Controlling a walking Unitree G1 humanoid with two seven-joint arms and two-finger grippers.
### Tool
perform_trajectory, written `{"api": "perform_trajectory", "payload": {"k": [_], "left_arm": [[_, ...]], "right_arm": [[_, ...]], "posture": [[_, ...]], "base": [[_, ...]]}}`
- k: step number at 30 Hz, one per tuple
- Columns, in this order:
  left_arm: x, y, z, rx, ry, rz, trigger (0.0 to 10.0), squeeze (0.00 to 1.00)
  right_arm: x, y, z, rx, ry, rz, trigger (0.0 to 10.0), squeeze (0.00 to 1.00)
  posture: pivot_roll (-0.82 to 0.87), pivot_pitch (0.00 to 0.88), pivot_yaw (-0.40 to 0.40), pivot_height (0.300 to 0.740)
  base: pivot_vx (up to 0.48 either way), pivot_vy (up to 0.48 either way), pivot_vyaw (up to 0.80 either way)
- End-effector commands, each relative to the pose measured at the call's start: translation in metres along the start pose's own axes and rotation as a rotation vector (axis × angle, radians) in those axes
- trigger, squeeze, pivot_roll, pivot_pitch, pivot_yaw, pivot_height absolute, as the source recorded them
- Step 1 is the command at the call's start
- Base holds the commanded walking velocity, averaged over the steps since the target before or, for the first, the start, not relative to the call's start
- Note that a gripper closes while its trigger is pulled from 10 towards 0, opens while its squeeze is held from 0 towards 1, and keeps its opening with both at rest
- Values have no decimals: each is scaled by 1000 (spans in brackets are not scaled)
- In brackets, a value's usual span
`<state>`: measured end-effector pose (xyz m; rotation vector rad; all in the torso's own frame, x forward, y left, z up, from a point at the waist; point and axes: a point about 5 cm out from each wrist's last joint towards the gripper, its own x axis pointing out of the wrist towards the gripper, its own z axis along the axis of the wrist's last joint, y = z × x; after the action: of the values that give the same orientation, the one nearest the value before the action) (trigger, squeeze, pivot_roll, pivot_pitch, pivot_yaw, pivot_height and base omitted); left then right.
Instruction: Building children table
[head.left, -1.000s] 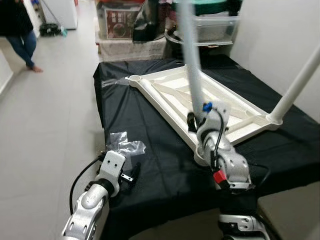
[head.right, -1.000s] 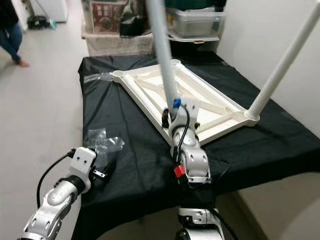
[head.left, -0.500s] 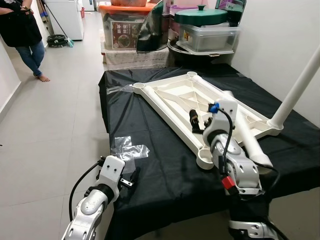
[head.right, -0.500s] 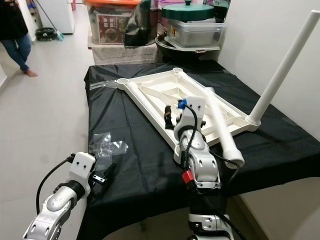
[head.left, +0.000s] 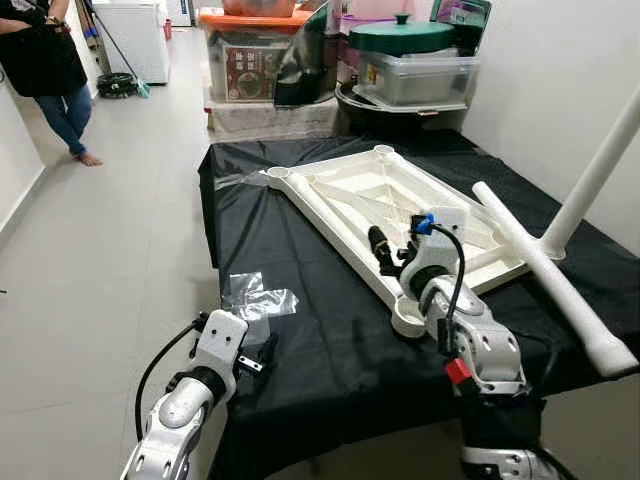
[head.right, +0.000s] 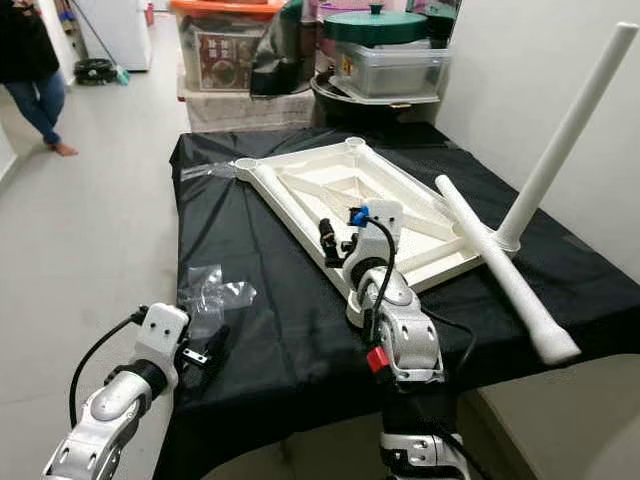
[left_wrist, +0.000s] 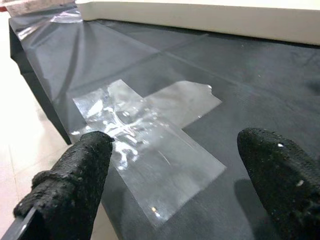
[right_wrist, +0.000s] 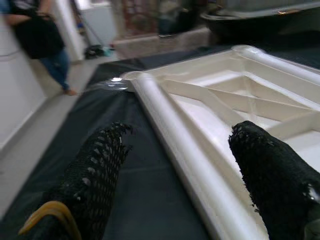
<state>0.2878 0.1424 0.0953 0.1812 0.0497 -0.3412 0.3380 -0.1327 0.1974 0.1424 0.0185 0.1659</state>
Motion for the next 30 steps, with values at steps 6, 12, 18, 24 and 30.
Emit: {"api": "perform_trajectory", "payload": {"k": [6, 12, 18, 24, 30], "left_arm": [[3, 3, 4, 6, 1, 29, 10000, 0], [6, 5, 5, 4, 6, 46, 10000, 0], [7, 4, 4, 8, 18, 41, 10000, 0], [7, 4, 4, 7, 20, 34, 10000, 0], [7, 2, 4, 5, 17, 21, 10000, 0]], "right_arm": [[-7, 11, -1, -32, -67, 86, 10000, 1000], [-10, 15, -1, -58, -90, 127, 10000, 1000], [-15, 22, -8, -75, -82, 153, 10000, 1000], [-16, 21, -15, -86, -71, 119, 10000, 353], [-17, 17, -20, -87, -53, 77, 10000, 0]], "posture": [[27, 0, -63, 740], [28, 0, -62, 740], [28, 0, -59, 740], [27, 0, -55, 740], [24, 0, -51, 740]], "base": [[0, -354, 0], [0, -480, 0], [0, -480, 0], [0, -480, 0], [0, -480, 0]]}}
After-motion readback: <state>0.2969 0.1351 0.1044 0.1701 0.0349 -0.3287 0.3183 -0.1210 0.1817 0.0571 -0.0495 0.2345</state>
